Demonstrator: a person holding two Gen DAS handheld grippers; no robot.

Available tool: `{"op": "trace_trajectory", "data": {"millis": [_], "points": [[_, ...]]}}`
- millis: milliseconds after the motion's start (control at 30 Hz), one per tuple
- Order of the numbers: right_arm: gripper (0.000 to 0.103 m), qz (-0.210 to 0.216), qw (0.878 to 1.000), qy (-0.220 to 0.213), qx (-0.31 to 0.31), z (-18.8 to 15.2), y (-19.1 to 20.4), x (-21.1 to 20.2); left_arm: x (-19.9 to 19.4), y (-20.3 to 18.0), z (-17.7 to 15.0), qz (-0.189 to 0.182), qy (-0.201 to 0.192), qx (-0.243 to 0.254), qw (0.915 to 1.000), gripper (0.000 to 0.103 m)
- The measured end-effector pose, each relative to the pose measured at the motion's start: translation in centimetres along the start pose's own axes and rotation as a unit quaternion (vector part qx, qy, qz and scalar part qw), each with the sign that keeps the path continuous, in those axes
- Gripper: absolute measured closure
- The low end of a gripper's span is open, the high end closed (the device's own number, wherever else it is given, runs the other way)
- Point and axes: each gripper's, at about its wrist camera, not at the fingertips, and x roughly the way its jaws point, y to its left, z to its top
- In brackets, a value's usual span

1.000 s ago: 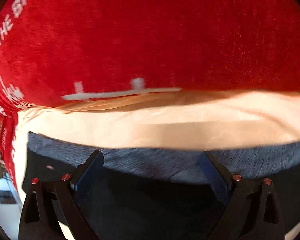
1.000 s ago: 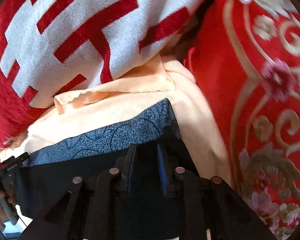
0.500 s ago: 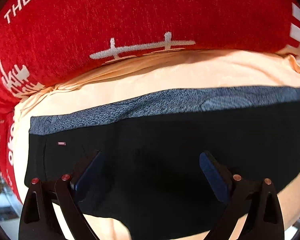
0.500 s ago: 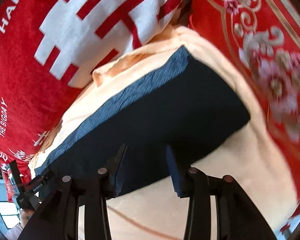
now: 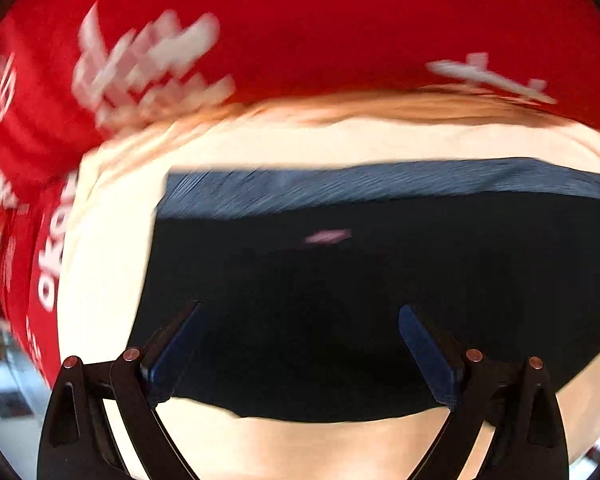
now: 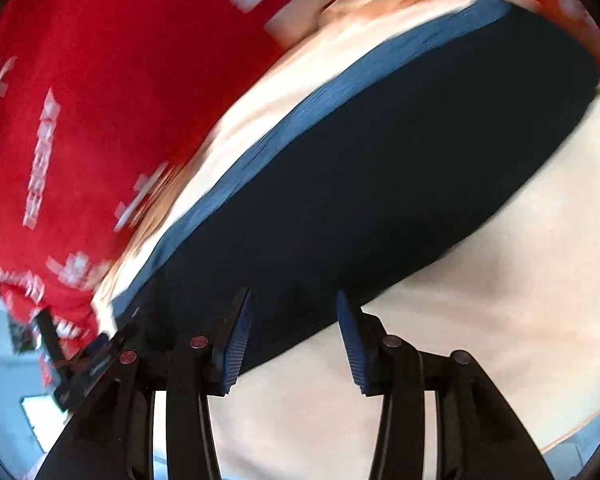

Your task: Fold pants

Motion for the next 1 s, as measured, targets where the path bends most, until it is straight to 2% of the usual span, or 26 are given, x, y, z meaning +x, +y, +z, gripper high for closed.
{"op": "trace_trajectory", "data": {"millis": [67, 167, 300, 367, 500, 633, 667, 700, 733, 800, 867, 1000], "points": [[0.055, 0.026, 0.999, 0.031, -0.014, -1.6, 2.1, 2.3, 1.5, 2.6, -0.9, 0.001, 0.015, -0.026, 0.9996, 0.006], [0.055, 0.064, 0.994, 0.081, -0.024, -4.5, 4.8, 5.7, 3.6, 5.8, -1.9, 0.016, 0.016, -0.047, 0.9987, 0.006], [0.055, 0.093, 0.988, 0.124, -0.022, -7.3, 6.7, 9.4, 5.3, 8.0, -2.0, -0.01, 0.009, -0.064, 0.9979, 0.003], [0.055, 0.091, 0.987, 0.13, -0.015, -7.7, 6.9, 10.9, 6.0, 8.4, -2.1, -0.014, -0.001, -0.053, 0.9985, 0.0], [0.055, 0.114, 0.986, 0.118, 0.021, -7.8, 6.0, 11.3, 7.2, 10.2, -2.4, -0.054, 0.001, -0.068, 0.9962, 0.0], [0.056, 0.127, 0.984, 0.116, 0.052, -7.8, 5.5, 11.8, 7.5, 10.7, -2.6, -0.06, 0.0, -0.063, 0.9962, 0.0], [0.061, 0.127, 0.983, 0.117, 0.06, -7.6, 5.3, 11.9, 7.5, 10.3, -2.4, -0.061, 0.003, -0.062, 0.9962, 0.0], [0.072, 0.116, 0.984, 0.118, 0.067, -7.4, 5.2, 12.0, 7.5, 10.4, -2.3, -0.062, 0.007, -0.061, 0.9962, 0.0], [0.091, 0.11, 0.985, 0.116, 0.067, -7.2, 5.3, 11.9, 7.4, 10.4, -2.3, -0.062, 0.01, -0.059, 0.9963, 0.0], [0.093, 0.114, 0.988, 0.097, 0.043, -6.7, 6.7, 10.4, 7.5, 10.3, -2.0, -0.066, 0.007, -0.053, 0.9964, 0.0], [0.093, 0.092, 0.993, 0.07, -0.013, -6.9, 8.3, 8.4, 7.5, 10.2, -1.2, -0.069, 0.003, -0.051, 0.9963, 0.0], [0.095, 0.05, 0.995, 0.081, 0.006, -8.7, 6.4, 9.4, 7.1, 10.0, -0.9, -0.05, 0.009, -0.047, 0.9976, 0.0]]}}
